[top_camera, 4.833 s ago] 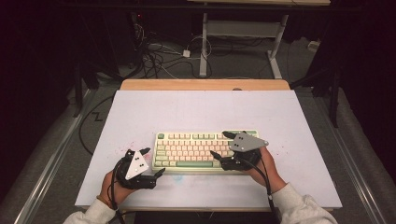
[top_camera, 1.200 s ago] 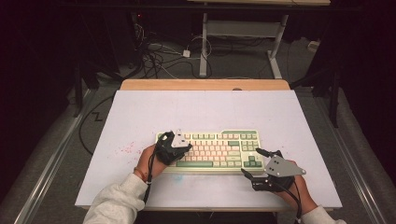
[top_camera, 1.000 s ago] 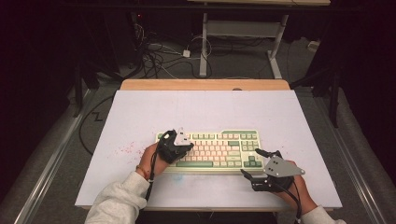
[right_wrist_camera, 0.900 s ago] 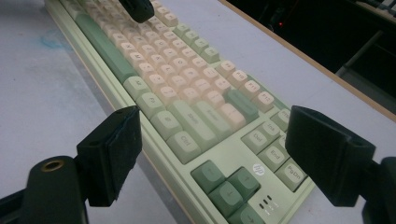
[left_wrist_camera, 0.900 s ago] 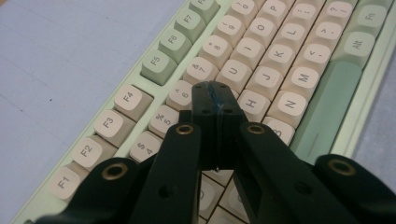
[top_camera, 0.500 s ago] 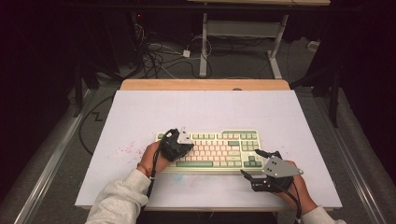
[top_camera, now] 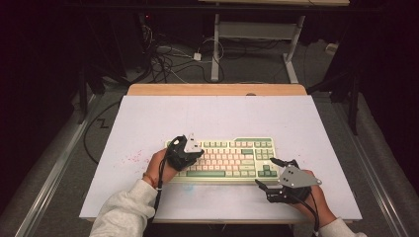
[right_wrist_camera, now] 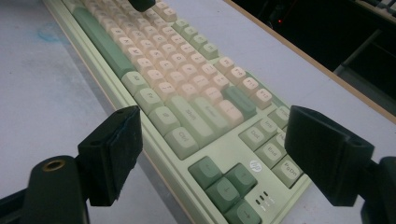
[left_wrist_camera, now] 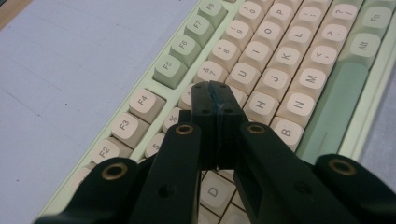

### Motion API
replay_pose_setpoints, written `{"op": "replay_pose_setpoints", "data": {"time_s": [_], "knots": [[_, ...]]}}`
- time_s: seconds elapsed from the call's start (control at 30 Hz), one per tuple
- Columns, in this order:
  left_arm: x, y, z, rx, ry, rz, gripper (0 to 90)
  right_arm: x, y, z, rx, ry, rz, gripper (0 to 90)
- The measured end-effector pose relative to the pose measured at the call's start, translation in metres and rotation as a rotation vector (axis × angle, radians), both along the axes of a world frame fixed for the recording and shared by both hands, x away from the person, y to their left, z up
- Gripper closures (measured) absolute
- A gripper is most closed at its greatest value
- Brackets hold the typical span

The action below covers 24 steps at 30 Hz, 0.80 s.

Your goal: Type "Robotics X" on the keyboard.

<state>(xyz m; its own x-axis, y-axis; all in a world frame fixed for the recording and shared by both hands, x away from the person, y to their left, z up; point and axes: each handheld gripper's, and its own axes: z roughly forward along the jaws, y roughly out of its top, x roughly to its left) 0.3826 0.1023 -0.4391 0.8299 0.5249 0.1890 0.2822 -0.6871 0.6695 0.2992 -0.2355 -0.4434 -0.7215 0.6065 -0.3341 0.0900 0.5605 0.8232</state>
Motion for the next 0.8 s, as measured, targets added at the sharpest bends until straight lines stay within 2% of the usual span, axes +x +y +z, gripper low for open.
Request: {"op": "replay_pose_setpoints", "data": {"time_s": [0.23,0.27,0.37,0.53,0.73,0.8], "knots": [[-0.006,0.007,0.005,-0.012,-0.033,0.004,82.4,0.0,-0.001,0.001,0.003,0.0,-0.002,20.2],[-0.007,0.007,0.006,-0.007,-0.04,0.003,75.2,0.0,-0.001,0.001,0.003,0.0,-0.002,20.2],[-0.011,0.009,0.008,-0.015,-0.072,0.005,65.6,0.0,-0.001,0.0,0.005,0.001,-0.002,20.6],[-0.015,0.013,0.012,-0.026,-0.105,-0.005,40.9,0.0,0.0,0.0,0.004,0.005,0.001,20.7],[-0.018,0.021,0.015,-0.083,-0.138,0.01,30.8,0.0,0.0,0.0,0.005,0.005,0.001,20.7],[-0.02,0.023,0.015,-0.101,-0.163,0.031,22.4,0.0,0.0,0.0,0.006,0.005,0.002,20.7]]}}
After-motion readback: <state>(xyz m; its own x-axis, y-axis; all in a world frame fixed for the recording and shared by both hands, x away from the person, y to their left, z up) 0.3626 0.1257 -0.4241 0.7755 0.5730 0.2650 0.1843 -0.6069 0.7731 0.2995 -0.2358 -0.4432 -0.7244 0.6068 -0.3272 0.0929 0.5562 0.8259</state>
